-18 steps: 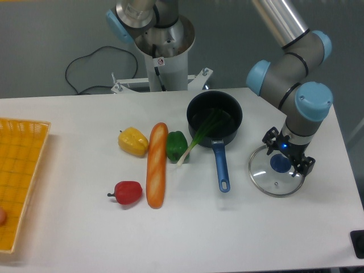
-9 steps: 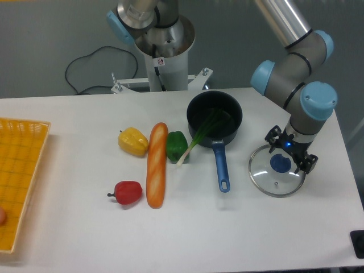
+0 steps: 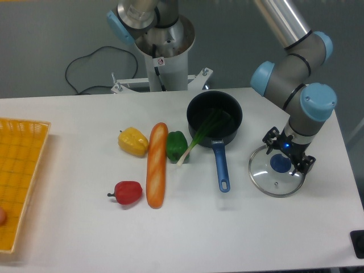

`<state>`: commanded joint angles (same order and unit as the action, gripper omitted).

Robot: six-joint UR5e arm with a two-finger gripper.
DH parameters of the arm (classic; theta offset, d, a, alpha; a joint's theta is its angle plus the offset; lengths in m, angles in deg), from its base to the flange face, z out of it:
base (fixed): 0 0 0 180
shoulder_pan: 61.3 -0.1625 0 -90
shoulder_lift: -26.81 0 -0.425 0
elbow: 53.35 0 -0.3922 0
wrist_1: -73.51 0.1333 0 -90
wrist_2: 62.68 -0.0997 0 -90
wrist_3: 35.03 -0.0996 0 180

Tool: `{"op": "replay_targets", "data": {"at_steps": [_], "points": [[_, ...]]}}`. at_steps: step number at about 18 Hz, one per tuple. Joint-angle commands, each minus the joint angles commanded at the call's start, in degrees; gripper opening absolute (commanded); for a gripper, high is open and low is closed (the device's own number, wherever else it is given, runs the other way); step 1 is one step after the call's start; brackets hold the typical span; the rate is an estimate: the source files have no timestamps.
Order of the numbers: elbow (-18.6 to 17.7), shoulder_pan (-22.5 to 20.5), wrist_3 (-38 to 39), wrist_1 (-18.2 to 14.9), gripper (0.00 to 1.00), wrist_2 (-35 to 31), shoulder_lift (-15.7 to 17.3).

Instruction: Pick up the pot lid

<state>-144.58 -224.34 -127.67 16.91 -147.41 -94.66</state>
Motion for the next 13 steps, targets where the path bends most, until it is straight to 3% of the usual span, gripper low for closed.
{"op": "replay_targets", "data": {"at_steps": [6, 13], "points": [[0.1, -0.1, -0.7, 0.1, 0.98, 0.0, -0.4], [0.1, -0.1, -1.6, 0.1, 0.78, 0.0, -0.4]]}}
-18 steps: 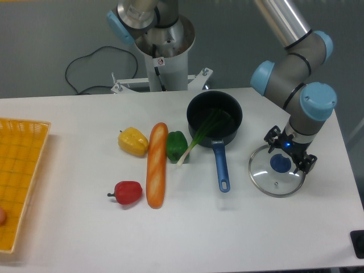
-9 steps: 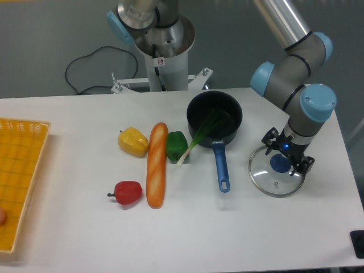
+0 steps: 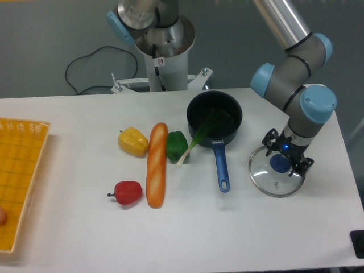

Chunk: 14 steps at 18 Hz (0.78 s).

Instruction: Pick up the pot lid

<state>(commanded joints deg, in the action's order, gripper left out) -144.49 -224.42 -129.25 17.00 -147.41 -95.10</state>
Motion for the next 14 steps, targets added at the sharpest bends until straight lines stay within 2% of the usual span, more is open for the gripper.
{"op": "replay_targets", "data": {"at_steps": [7, 11, 14], "points": [[0.0, -0.4, -1.7, 0.0, 0.62, 0.0, -0.1], [0.0, -0.6, -1.7, 0.0, 0.45, 0.0, -0.1], [0.1, -0.8, -1.7, 0.0, 0.43, 0.1, 0.0]]}}
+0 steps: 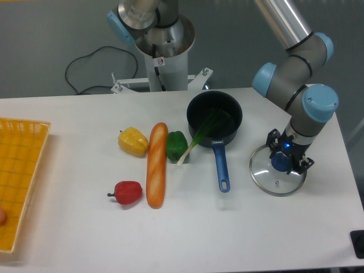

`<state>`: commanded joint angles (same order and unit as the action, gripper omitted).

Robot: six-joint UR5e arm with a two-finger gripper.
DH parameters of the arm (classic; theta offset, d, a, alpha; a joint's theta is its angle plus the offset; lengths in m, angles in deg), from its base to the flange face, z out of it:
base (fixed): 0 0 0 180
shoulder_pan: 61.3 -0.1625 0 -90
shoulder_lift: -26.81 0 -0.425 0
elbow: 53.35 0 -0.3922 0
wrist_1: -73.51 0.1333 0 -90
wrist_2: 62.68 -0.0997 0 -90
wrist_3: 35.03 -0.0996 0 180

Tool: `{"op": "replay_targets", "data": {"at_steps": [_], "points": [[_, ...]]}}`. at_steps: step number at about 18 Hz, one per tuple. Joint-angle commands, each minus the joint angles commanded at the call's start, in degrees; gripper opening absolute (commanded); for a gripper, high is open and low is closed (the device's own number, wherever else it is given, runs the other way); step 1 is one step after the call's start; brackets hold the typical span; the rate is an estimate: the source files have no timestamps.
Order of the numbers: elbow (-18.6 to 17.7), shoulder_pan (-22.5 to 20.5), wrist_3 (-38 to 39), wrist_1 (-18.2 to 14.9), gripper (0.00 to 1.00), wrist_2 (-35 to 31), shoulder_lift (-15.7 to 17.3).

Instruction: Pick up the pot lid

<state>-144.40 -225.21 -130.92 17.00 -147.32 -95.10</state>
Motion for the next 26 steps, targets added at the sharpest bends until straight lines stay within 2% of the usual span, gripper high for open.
{"op": "replay_targets", "data": {"at_steps": [10, 15, 20, 24, 26], "points": [[2.1, -0.4, -0.1, -1.1, 0.42, -0.5, 0.8], [5.8, -0.4, -0.1, -7.4, 0.41, -0.6, 1.0], [7.7, -0.7, -0.1, -9.9, 0.41, -1.1, 1.2], [11.5, -1.3, -0.2, -15.5, 0.41, -2.0, 1.2], [11.8, -1.2, -0.2, -15.6, 0.41, -2.5, 1.1]]}}
